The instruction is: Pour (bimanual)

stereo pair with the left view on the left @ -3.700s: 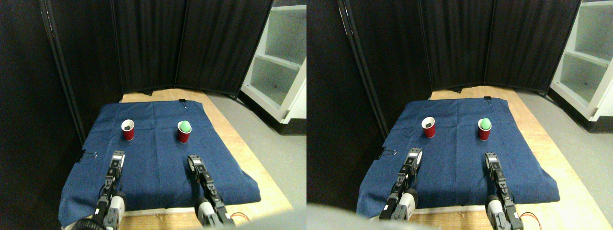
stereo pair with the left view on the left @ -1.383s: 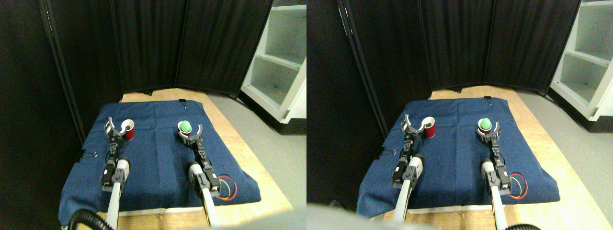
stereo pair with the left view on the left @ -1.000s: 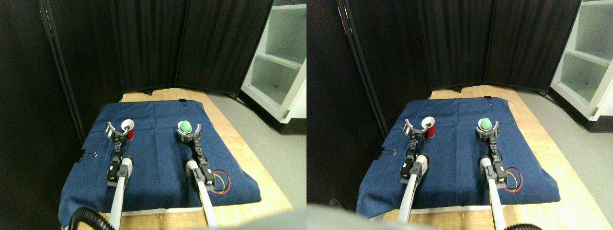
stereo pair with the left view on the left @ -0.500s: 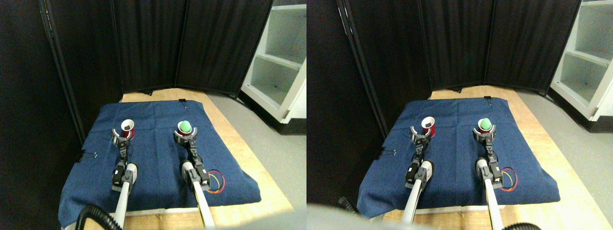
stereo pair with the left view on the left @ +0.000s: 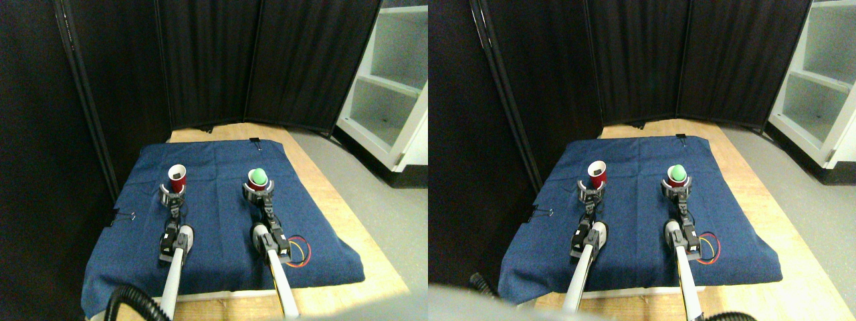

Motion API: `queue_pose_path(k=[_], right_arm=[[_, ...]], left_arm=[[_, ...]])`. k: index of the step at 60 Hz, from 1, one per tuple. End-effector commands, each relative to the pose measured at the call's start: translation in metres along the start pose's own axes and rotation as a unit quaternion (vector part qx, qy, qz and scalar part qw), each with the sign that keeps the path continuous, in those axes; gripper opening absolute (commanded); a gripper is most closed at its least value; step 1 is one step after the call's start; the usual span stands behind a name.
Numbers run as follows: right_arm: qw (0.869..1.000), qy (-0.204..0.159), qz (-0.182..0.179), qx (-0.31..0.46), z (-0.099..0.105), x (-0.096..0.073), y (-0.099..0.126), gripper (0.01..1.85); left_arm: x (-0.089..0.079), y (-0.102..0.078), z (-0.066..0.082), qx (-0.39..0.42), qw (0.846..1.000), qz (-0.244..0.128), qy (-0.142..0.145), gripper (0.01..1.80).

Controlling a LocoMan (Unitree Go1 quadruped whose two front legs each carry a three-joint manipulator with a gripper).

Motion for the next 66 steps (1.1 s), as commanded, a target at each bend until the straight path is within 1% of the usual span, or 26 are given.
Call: queue_pose_path(k=[1, 5, 8, 11, 15, 19, 33, 36, 41, 46, 56, 58, 66], right_arm=[[1.0, 0.006, 0.025, -0.003, -0.001, -0.002, 0.012, 0.83], [1.0, 0.005, 0.024, -0.007, -0.001, -0.002, 0.012, 0.83], [1.0, 0.005, 0.025, -0.009, -0.001, -0.001, 0.011, 0.84], [1.0, 0.008, 0.026, -0.007, -0.001, 0.0, 0.011, 0.85], [0.999, 0.014, 0.028, -0.008, -0.001, 0.002, 0.011, 0.87], [0.999, 0.018, 0.027, -0.004, -0.001, 0.003, 0.01, 0.87], [1.0, 0.008, 0.02, -0.002, -0.002, 0.005, 0.008, 0.88], [1.0, 0.011, 0.025, -0.005, 0.0, 0.005, 0.007, 0.88], [1.0, 0.005, 0.028, -0.002, 0.001, 0.007, 0.006, 0.89], [1.0, 0.007, 0.028, 0.003, 0.002, 0.007, 0.005, 0.88], [1.0, 0.01, 0.02, 0.005, 0.003, 0.007, 0.004, 0.93], [1.0, 0.007, 0.018, 0.0, 0.003, 0.007, 0.002, 0.94], [1.0, 0.005, 0.015, 0.004, 0.005, 0.008, -0.001, 0.97]], left_arm=[[-0.004, -0.009, -0.004, -0.014, 1.0, -0.011, -0.005, 0.79], [-0.004, -0.009, -0.005, -0.013, 1.0, -0.01, -0.003, 0.81], [-0.002, -0.009, -0.006, -0.007, 1.0, -0.008, 0.003, 0.84], [0.0, -0.009, -0.006, -0.001, 1.0, -0.01, 0.007, 0.82], [0.004, -0.011, -0.008, 0.001, 1.0, -0.009, 0.002, 0.77], [0.007, -0.011, -0.008, 0.0, 1.0, -0.007, 0.004, 0.77], [0.022, -0.006, -0.011, 0.0, 1.0, -0.001, 0.006, 0.8], [0.024, -0.005, -0.011, -0.003, 1.0, 0.002, 0.006, 0.82], [0.026, -0.003, -0.013, -0.003, 1.0, 0.002, 0.006, 0.8], [0.025, -0.002, -0.015, -0.005, 1.0, 0.004, 0.006, 0.82], [0.023, -0.002, -0.017, 0.004, 1.0, 0.001, 0.011, 0.91], [0.024, -0.001, -0.016, 0.007, 1.0, -0.001, 0.012, 0.95], [0.029, 0.0, -0.016, 0.002, 1.0, -0.005, 0.01, 1.01]])
